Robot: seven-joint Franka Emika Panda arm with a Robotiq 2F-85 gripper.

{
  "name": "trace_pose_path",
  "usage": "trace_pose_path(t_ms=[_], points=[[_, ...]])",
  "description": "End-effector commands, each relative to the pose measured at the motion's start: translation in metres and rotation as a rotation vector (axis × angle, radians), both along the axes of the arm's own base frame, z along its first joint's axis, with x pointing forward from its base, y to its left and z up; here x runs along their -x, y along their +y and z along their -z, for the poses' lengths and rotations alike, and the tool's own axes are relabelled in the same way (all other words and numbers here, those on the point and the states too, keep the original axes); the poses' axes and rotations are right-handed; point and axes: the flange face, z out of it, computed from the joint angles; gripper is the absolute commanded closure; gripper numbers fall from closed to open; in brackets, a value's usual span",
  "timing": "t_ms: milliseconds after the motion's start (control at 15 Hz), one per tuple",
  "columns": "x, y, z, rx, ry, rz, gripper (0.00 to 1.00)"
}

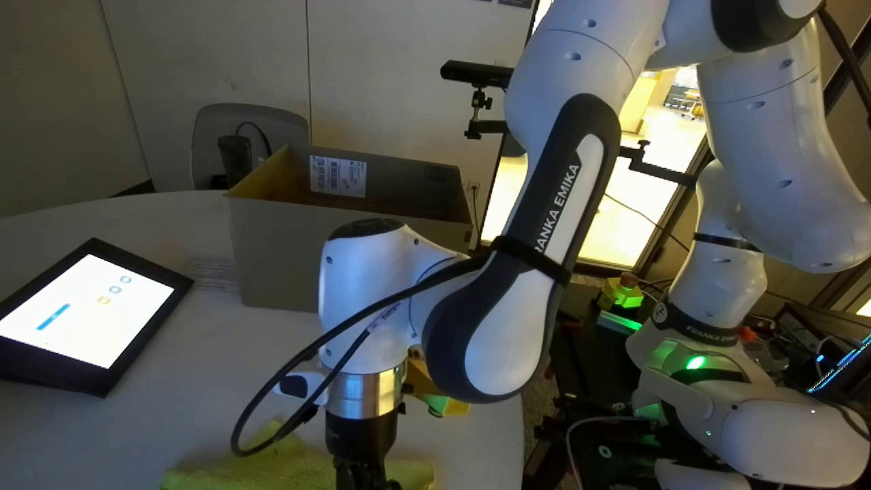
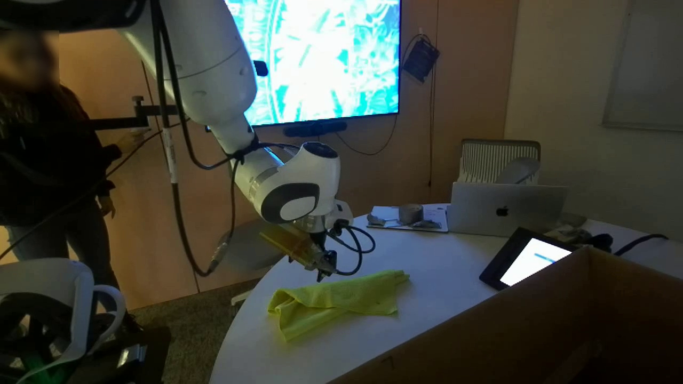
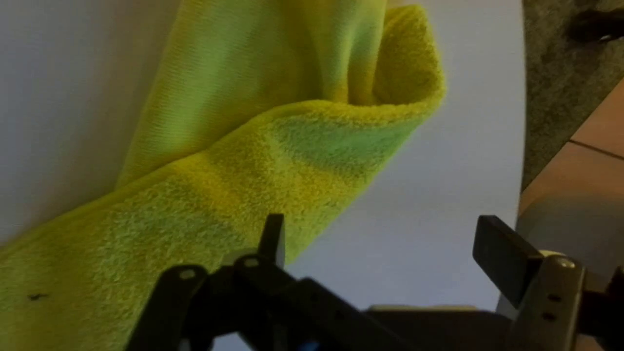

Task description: Put the marker on the towel, fold the towel, and then put the folded towel in the box

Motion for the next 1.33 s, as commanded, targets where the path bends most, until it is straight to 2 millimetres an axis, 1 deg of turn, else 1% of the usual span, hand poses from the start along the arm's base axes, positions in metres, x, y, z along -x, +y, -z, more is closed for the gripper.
trace_pose_path(t_ms=[0,133,200,333,667,933,1000,1267], points=[[-0.018,0.008,0.004,0.065,-0.123,0.13,0.0],[-0.027,0.008,0.012,0.118,-0.152,0.19,0.0],[-0.031,0.009,0.02,0.148,-0.16,0.215,0.0],[-0.037,0.012,0.026,0.193,-0.155,0.259,0.0],[-0.046,0.02,0.043,0.246,-0.135,0.328,0.0],[-0.053,0.018,0.056,0.269,-0.109,0.355,0.0],[-0.053,0.017,0.062,0.276,-0.104,0.358,0.0],[-0.056,0.012,0.074,0.294,-0.074,0.363,0.0]])
